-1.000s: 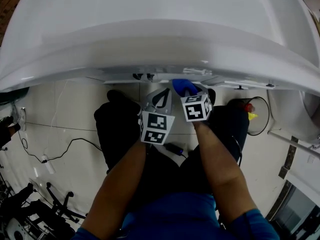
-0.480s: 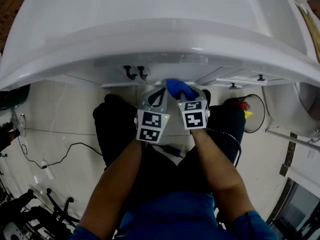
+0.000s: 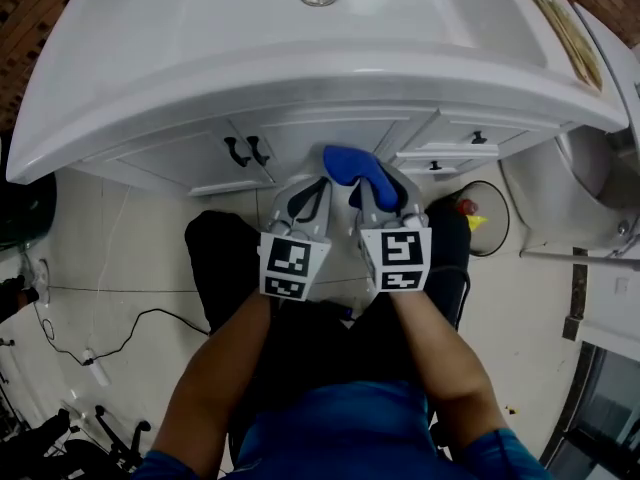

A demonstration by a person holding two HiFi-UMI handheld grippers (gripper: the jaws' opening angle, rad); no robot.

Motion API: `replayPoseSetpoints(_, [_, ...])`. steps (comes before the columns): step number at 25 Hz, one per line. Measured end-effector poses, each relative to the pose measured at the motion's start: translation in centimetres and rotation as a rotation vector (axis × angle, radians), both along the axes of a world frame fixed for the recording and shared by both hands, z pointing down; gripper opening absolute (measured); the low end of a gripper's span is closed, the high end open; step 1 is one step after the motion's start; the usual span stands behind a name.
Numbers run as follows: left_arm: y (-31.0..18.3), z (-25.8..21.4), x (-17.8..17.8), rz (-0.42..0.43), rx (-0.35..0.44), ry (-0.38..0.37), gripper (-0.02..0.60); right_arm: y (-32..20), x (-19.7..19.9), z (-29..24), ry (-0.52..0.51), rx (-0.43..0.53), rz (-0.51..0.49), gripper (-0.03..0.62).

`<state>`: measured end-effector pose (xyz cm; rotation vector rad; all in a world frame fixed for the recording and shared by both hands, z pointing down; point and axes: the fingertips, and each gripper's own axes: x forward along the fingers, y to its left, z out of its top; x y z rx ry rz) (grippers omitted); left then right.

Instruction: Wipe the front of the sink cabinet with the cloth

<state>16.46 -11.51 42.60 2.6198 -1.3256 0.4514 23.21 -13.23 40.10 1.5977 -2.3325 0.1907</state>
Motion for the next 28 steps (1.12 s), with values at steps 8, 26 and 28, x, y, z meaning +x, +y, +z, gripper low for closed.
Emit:
replayPoseSetpoints(8, [-0.5,-5.9,2.1,0.018,0.128,0.012,0.006,-1.6,1.9,-6.1,-0.022,0.132,0.030,0.060])
replayPoseSetpoints(26, [-3.6,1.4,-1.5,-0.044,-0.027,-0.037,0.006,-4.5,1.0,0.5,0.070,0.001,-0.011,0.060])
replayPoseSetpoints(28, [-3.9,1.8,-1.2,-0.040,-0.034,-0.021,0.006,-4.6,0.7,1.8,0.082,-0.026,-0.018,0.060])
